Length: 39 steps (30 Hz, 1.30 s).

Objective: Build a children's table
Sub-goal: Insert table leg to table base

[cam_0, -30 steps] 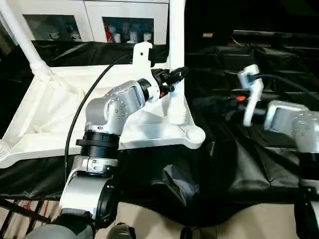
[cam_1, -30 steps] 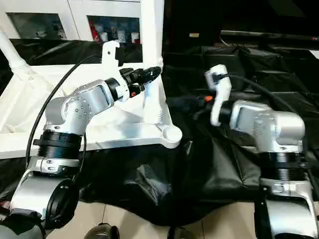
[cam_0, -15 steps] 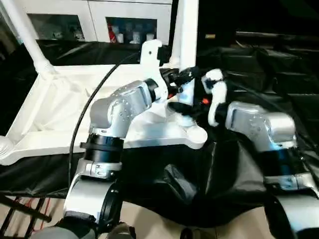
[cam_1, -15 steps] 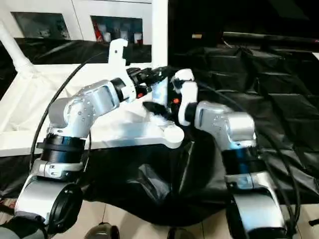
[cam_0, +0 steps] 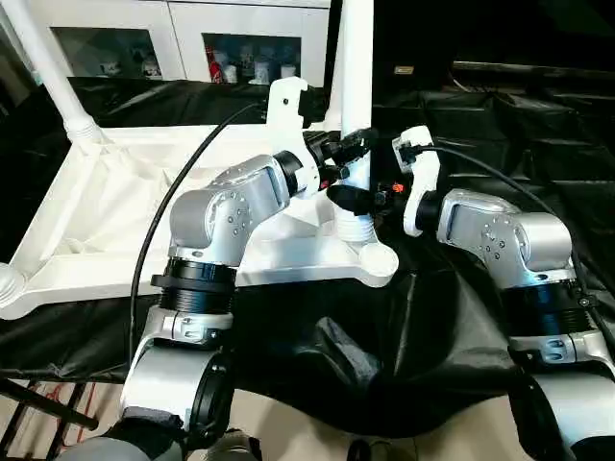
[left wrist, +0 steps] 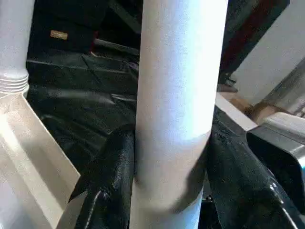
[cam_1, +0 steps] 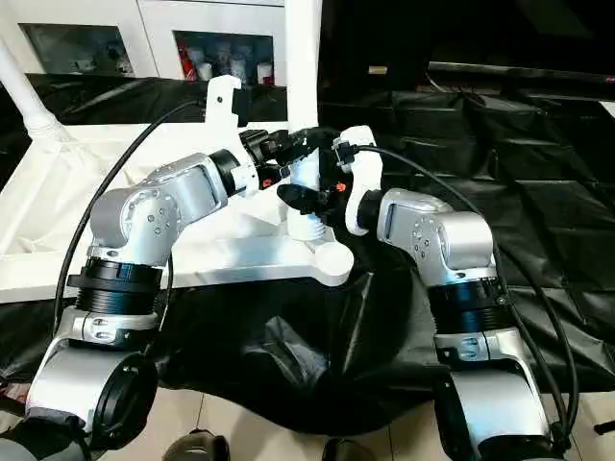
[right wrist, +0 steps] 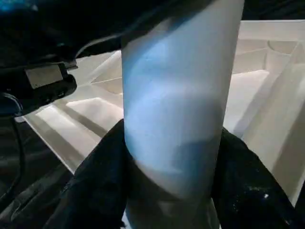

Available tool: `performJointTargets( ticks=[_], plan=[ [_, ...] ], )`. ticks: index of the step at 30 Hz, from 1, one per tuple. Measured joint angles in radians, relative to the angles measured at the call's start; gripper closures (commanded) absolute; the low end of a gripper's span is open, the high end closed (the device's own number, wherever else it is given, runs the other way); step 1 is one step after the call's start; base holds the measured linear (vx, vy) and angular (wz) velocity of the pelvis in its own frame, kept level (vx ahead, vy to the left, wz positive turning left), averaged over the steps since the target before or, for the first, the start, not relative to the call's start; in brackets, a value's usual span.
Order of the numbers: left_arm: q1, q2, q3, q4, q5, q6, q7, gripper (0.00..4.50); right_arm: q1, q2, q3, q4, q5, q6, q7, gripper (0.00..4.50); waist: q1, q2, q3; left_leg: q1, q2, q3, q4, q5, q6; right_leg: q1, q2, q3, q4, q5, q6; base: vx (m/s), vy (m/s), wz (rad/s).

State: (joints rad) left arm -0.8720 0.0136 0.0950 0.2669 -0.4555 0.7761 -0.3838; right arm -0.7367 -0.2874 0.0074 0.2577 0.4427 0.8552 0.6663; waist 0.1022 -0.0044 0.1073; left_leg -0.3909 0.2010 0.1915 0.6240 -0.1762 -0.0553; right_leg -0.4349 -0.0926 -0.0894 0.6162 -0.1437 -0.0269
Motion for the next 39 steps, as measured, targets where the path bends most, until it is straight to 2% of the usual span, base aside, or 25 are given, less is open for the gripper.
performJointTargets(
  ticks=[3, 4, 7, 11, 16, 17, 29, 39],
  plan=[
    [0.000, 0.009, 0.003, -0.001, -0.023, 0.002, -0.046, 1.79, 0.030, -0.026, 0.000, -0.022, 0.035, 0.008, 0.066, 2.57, 0.002, 0.000, 0.000, 0.000, 0.000, 0.000, 0.000, 0.000, 0.000, 0.000, 0.000, 0.000, 0.000, 0.000, 0.000, 0.000, 0.000, 0.00],
    [0.000, 0.009, 0.008, -0.004, -0.035, 0.003, -0.063, 1.57, 0.041, -0.038, 0.000, -0.028, 0.047, 0.015, 0.090, 2.58, 0.004, 0.000, 0.000, 0.000, 0.000, 0.000, 0.000, 0.000, 0.001, 0.000, 0.000, 0.000, 0.000, 0.000, 0.000, 0.000, 0.000, 0.00],
    [0.000, 0.019, 0.024, -0.011, -0.099, 0.028, -0.139, 1.39, 0.068, -0.073, -0.001, -0.061, 0.093, 0.043, 0.169, 2.59, 0.010, 0.000, 0.000, 0.000, 0.000, 0.000, 0.000, 0.001, 0.002, 0.000, 0.000, 0.000, 0.000, 0.000, 0.000, 0.000, 0.000, 0.00],
    [0.002, 0.060, 0.033, -0.013, -0.195, 0.109, -0.287, 1.35, 0.102, -0.138, -0.004, -0.134, 0.165, 0.092, 0.286, 2.59, 0.010, 0.000, 0.000, 0.001, 0.000, 0.000, 0.000, 0.001, 0.002, 0.000, 0.000, 0.000, 0.001, 0.000, 0.000, 0.000, 0.000, 0.00],
    [-0.004, 0.112, 0.044, 0.009, -0.243, 0.149, -0.399, 1.35, 0.123, -0.192, -0.024, -0.155, 0.230, 0.154, 0.366, 2.59, 0.010, 0.000, -0.001, 0.001, 0.000, 0.000, 0.000, 0.001, -0.001, 0.000, 0.000, 0.000, 0.000, 0.002, 0.000, 0.000, 0.000, 0.00],
    [-0.004, 0.119, 0.039, 0.011, -0.247, 0.150, -0.421, 1.63, 0.125, -0.197, -0.024, -0.168, 0.237, 0.161, 0.376, 2.59, 0.010, 0.000, -0.001, 0.001, 0.000, 0.000, 0.000, 0.001, -0.001, 0.001, 0.000, 0.000, 0.000, 0.002, 0.000, 0.000, 0.000, 0.00],
    [-0.006, 0.111, 0.010, 0.023, -0.245, 0.137, -0.440, 2.50, 0.146, -0.218, -0.021, -0.192, 0.261, 0.181, 0.391, 2.59, 0.011, 0.001, -0.001, 0.001, 0.001, 0.000, 0.000, 0.003, -0.002, 0.001, 0.000, 0.000, -0.001, 0.002, 0.004, 0.000, 0.000, 0.00],
    [-0.005, 0.092, 0.015, 0.023, -0.248, 0.131, -0.427, 2.65, 0.146, -0.222, -0.020, -0.194, 0.259, 0.173, 0.389, 2.59, 0.011, 0.001, -0.001, 0.001, 0.001, 0.000, 0.000, 0.003, -0.002, 0.001, 0.000, -0.001, -0.001, 0.002, 0.005, 0.000, 0.000, 0.00]
  ],
)
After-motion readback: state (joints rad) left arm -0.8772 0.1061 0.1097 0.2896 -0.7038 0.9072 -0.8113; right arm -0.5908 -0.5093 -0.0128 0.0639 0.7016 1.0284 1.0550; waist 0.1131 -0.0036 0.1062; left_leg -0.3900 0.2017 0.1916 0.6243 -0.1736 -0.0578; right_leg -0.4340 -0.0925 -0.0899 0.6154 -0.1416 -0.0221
